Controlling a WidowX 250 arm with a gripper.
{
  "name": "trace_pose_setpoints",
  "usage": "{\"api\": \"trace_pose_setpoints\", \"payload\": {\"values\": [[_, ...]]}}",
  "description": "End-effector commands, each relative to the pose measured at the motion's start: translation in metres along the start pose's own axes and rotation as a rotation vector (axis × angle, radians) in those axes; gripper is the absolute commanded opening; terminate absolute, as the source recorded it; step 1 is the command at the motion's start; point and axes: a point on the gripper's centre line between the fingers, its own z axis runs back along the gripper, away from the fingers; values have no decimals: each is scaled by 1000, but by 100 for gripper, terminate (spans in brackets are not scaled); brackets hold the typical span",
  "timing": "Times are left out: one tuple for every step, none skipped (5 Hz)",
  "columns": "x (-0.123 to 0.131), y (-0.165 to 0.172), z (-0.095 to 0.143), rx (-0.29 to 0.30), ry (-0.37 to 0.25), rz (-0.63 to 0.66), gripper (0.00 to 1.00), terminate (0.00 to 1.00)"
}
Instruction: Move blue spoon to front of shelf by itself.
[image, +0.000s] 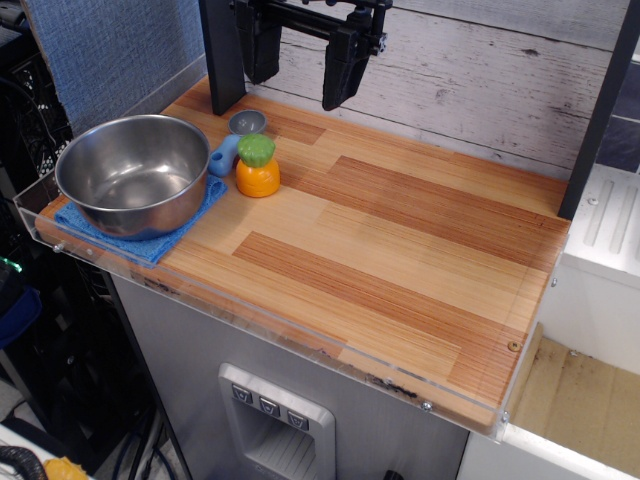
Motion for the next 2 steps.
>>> {"api": "trace_pose_setpoints", "payload": {"values": [[0, 0, 0, 0, 0, 0, 100, 0], [0, 0, 0, 8, 4, 28, 100, 0]]}}
